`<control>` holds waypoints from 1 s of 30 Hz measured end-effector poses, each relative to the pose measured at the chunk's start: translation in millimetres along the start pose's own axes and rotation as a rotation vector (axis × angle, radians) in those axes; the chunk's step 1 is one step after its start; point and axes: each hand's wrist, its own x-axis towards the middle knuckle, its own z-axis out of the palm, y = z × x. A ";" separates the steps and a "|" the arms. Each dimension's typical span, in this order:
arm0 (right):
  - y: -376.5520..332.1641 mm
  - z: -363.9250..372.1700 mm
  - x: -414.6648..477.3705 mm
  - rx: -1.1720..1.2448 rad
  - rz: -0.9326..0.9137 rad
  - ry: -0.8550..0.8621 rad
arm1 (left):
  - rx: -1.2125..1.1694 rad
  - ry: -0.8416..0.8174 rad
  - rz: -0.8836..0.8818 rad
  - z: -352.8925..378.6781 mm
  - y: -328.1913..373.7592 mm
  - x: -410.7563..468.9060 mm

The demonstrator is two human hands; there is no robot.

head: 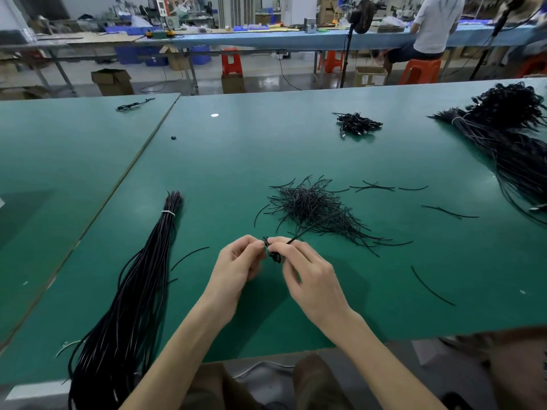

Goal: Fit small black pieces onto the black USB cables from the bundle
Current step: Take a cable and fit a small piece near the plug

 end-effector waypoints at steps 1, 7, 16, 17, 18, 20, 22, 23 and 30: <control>-1.2 0.6 0.0 0.031 0.035 -0.027 | 0.101 0.046 0.078 -2.6 -0.8 0.4; 0.8 1.4 2.7 0.251 0.326 -0.229 | 0.706 0.186 0.550 -15.1 -2.1 5.0; 1.3 -6.7 9.5 0.439 0.520 -0.184 | 0.823 0.149 0.777 13.1 -6.4 -8.3; 1.6 -7.6 9.7 0.473 0.536 -0.190 | 0.828 0.146 0.790 16.0 -5.2 -9.1; 1.9 -8.6 10.4 0.513 0.554 -0.192 | 0.830 0.143 0.797 18.3 -4.3 -9.9; 3.8 -10.6 12.1 0.614 0.595 -0.182 | 0.812 0.133 0.787 21.3 -3.4 -10.7; 7.2 -12.7 13.7 0.741 0.650 -0.166 | 0.802 0.115 0.774 23.7 -3.9 -11.4; 9.0 -13.8 14.0 0.800 0.680 -0.164 | 0.807 0.108 0.770 24.7 -4.5 -11.7; 15.4 -14.0 16.2 1.011 0.823 -0.113 | 0.911 0.116 0.767 21.1 -3.2 -8.5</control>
